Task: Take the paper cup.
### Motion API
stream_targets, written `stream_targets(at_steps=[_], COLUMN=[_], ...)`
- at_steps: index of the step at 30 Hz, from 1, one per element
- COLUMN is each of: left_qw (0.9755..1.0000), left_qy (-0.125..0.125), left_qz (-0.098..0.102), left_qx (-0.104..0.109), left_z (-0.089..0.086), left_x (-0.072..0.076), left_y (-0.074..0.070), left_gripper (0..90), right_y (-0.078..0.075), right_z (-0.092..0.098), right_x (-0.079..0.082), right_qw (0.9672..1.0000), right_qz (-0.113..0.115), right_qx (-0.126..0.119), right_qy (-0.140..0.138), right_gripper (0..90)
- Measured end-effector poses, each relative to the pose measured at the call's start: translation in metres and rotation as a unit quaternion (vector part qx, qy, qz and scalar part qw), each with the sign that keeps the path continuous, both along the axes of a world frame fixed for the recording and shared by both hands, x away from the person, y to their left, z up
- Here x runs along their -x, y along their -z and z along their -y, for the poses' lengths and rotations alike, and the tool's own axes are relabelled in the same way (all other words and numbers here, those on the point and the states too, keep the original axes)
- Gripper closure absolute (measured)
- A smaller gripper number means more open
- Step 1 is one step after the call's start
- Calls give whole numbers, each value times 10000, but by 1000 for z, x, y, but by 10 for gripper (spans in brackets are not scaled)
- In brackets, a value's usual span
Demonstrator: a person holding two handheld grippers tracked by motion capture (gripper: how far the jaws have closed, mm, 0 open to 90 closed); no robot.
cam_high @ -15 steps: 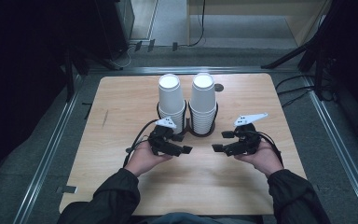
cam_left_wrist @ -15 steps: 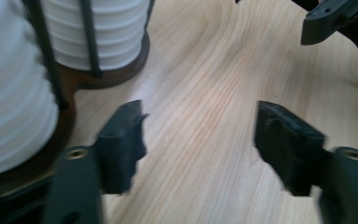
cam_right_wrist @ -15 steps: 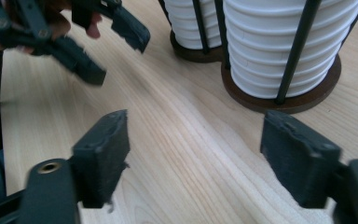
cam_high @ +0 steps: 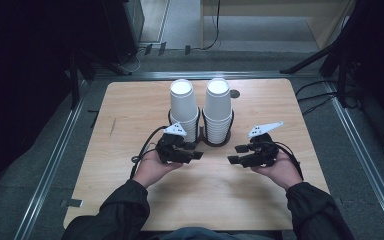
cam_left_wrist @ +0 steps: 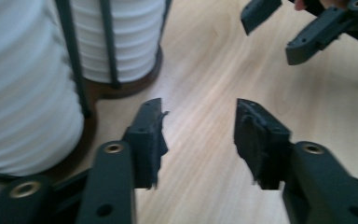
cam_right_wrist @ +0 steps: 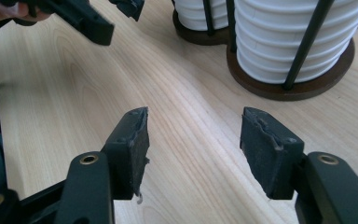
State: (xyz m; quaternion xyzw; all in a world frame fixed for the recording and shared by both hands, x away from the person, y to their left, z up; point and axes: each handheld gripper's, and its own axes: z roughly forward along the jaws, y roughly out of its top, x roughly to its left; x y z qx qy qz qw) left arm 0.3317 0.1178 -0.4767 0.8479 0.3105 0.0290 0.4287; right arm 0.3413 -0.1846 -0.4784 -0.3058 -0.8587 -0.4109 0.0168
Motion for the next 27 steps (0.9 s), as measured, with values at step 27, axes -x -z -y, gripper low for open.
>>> stream_targets(at_steps=[27], left_qw=[9993], left_qy=[-239], left_qz=[-268], left_qx=[-51], left_z=[12], left_x=[-4], left_y=[-2], left_gripper=[847], right_y=[-18], right_z=[-4], right_x=[-1], right_qw=[9987], right_qz=[503], right_qx=[84], right_qy=[-61], right_gripper=[306])
